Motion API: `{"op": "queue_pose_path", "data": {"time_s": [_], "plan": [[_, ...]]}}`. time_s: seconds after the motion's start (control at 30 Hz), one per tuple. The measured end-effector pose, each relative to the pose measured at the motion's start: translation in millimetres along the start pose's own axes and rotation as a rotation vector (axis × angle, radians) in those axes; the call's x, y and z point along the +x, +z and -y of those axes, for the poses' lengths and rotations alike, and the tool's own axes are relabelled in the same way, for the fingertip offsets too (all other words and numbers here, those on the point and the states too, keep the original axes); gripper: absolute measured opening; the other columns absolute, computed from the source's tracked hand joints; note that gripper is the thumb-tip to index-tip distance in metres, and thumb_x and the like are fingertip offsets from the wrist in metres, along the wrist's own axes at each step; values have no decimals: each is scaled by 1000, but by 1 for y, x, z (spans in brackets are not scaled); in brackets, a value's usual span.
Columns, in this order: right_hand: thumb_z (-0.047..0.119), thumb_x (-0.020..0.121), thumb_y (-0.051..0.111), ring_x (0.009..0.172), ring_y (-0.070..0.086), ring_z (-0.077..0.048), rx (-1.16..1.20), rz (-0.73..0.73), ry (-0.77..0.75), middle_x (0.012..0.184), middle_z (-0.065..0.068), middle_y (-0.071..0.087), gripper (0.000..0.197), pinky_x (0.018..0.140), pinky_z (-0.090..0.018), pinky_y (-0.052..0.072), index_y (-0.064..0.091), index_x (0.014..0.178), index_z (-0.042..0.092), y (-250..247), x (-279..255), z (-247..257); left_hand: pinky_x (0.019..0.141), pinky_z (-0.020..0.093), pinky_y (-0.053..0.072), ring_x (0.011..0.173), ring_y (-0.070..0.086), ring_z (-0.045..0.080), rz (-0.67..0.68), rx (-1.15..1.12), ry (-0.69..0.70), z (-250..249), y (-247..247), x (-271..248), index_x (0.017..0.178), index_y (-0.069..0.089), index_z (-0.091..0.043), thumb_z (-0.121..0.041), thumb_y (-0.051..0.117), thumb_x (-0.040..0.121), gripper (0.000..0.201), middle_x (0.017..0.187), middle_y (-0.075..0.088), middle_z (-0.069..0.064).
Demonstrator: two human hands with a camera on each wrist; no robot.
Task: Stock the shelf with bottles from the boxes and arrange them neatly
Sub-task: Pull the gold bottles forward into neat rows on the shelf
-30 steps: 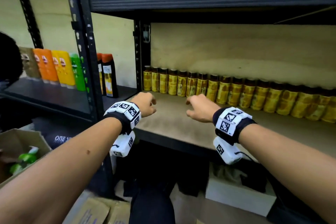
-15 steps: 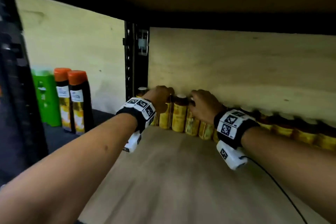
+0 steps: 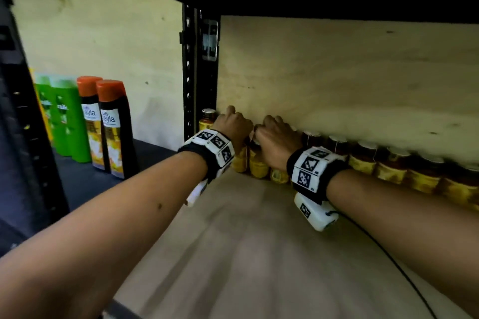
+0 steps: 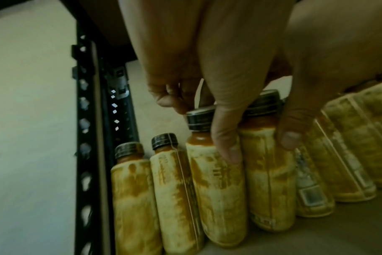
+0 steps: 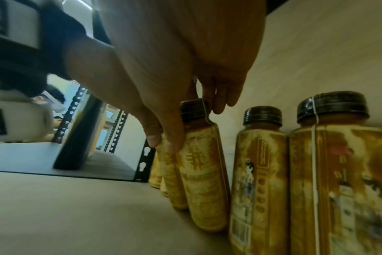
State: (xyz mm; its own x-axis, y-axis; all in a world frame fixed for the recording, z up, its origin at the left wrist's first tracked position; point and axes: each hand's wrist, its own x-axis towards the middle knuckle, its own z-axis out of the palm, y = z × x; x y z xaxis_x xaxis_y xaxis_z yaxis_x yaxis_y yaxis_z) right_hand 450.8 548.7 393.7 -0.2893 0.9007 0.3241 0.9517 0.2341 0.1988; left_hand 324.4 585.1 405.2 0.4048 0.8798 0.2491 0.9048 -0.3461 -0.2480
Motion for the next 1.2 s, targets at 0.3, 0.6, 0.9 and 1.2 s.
{"op": "queue_pose_path", "data": {"time_s": [0.3, 0.6, 0.9, 1.2], "plan": [[27, 64, 89, 95, 64, -22, 643, 3, 60, 103, -3, 67, 49, 76, -32, 54, 67, 106, 12, -27, -22, 31, 89, 33, 49, 113, 59, 29, 186, -213, -140, 41, -34, -62, 128, 58, -9, -40, 77, 76, 64, 122, 63, 13], [32, 69, 87, 111, 58, -15, 905, -50, 29, 122, 4, 61, 75, 89, -28, 49, 51, 133, 14, -4, -23, 54, 76, 42, 59, 94, 67, 27, 178, -587, -369, 60, -28, -89, 115, 63, -8, -29, 88, 64, 60, 109, 66, 12], [46, 85, 69, 116, 55, -23, 895, -115, 238, 128, -6, 57, 65, 88, -27, 42, 46, 133, 9, 5, 37, 19, 75, 44, 60, 79, 71, 29, 42, -890, -545, 68, 6, -95, 120, 59, -14, -40, 91, 52, 80, 93, 70, 11], [50, 72, 80, 130, 48, -30, 750, 52, 208, 146, -10, 46, 97, 105, -38, 43, 32, 146, 11, 22, 125, 30, 74, 42, 61, 77, 72, 25, -38, -952, -586, 70, 24, -95, 102, 71, -17, -38, 86, 62, 47, 83, 74, 8]]}}
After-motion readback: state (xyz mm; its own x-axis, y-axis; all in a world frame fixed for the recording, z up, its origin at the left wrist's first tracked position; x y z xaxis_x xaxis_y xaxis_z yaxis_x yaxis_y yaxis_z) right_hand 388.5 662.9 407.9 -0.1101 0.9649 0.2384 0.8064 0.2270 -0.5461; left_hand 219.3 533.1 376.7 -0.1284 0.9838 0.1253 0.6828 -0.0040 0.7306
